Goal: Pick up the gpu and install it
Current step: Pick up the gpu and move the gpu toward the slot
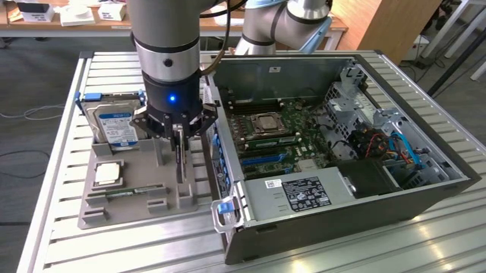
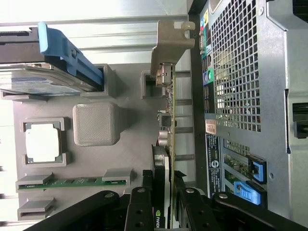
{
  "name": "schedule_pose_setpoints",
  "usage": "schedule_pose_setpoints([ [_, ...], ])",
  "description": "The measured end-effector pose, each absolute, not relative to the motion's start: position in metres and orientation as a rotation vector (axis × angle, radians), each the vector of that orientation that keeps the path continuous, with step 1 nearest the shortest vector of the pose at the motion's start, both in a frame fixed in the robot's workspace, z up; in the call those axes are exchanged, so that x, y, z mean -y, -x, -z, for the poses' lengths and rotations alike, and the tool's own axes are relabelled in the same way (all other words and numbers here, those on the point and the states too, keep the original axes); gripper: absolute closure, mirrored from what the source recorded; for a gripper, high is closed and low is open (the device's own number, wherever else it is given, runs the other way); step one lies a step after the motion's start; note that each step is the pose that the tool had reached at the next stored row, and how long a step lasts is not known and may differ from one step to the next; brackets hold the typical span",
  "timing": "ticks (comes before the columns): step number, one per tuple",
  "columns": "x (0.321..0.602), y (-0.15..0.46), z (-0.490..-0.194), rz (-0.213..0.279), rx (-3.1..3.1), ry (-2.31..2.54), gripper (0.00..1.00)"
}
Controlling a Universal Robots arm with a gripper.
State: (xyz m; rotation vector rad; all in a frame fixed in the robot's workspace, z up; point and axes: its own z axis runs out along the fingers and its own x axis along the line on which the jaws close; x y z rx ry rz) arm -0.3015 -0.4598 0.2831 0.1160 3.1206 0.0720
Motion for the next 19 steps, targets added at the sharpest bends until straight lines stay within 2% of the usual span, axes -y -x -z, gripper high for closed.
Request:
schedule_pose_setpoints([
  [8, 0.460, 0.302, -0.298, -0.072, -3.121, -0.116, 0.73],
  [19, 0.460, 0.301, -0.334, -0.072, -3.121, -0.116, 0.73],
])
